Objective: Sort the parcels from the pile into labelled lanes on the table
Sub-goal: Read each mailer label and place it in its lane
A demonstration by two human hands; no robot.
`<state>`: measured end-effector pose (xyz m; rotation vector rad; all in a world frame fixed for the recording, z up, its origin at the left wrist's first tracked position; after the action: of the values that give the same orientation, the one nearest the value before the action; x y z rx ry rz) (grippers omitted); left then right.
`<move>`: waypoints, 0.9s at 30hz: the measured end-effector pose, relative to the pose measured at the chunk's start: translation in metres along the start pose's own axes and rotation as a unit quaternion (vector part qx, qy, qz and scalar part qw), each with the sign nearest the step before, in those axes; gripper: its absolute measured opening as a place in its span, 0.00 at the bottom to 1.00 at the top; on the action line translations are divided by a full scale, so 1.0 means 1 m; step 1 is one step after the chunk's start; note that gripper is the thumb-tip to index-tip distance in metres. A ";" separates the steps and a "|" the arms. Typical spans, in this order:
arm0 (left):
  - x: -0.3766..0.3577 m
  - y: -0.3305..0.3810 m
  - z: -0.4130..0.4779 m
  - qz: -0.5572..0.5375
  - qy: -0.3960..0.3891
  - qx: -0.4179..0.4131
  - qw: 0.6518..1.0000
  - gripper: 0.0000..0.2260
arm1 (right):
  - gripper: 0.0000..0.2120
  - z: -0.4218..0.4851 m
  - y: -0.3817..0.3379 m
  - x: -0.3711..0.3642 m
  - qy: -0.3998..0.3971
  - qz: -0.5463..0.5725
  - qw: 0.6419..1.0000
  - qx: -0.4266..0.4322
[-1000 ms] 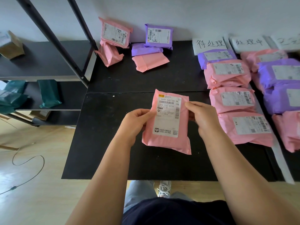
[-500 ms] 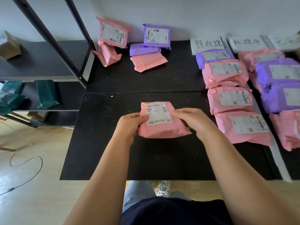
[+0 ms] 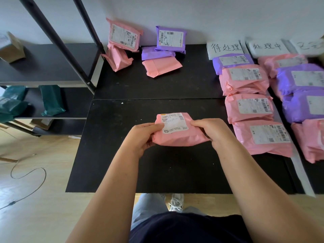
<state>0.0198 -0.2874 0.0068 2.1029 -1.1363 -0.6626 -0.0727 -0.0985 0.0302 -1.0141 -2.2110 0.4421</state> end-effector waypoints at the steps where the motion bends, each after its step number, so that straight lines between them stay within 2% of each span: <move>1: 0.000 0.000 -0.001 0.023 0.000 0.002 1.000 0.09 | 0.12 0.002 0.000 0.001 0.004 0.012 1.000 -0.013; 3: 0.000 0.001 -0.002 0.042 0.000 0.004 0.999 0.10 | 0.14 0.003 0.000 0.001 0.009 0.041 0.999 -0.030; 6: -0.002 0.003 0.000 0.010 0.022 0.010 1.000 0.09 | 0.15 0.006 0.003 -0.001 0.011 0.076 0.996 -0.036; 8: -0.002 0.005 0.002 -0.009 0.044 0.017 0.999 0.08 | 0.15 0.007 0.003 -0.001 0.011 0.080 0.996 -0.037; 11: -0.002 0.007 0.001 -0.007 0.037 0.007 0.999 0.06 | 0.14 0.004 -0.001 0.000 0.013 0.064 0.997 -0.028; 14: -0.002 0.010 -0.002 0.010 0.009 -0.020 1.000 0.07 | 0.07 -0.002 -0.001 0.001 0.034 0.028 0.998 0.041; 17: -0.003 0.017 -0.006 0.042 -0.001 -0.056 0.998 0.07 | 0.04 -0.006 0.001 0.003 0.036 0.068 0.990 0.121; 21: -0.009 0.030 -0.017 0.071 0.001 -0.110 0.991 0.09 | 0.02 -0.008 0.001 0.011 0.023 0.078 0.980 0.182; 27: -0.018 0.051 -0.040 0.020 0.000 -0.175 0.984 0.09 | 0.01 -0.021 -0.002 0.030 -0.050 0.149 0.955 0.253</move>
<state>0.0112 -0.2806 0.0731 1.7771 -0.9781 -0.7815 -0.0741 -0.0766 0.0592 -1.0496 -1.8769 1.1513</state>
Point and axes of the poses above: each hand's wrist, its own z-axis towards the middle knuckle, its own x-axis out of the back of the hand, y = z × x, the point moved 1 cm from there along z, towards the middle knuckle, and after that the axes turned 8 degrees about -z, right-handed, at the moved point
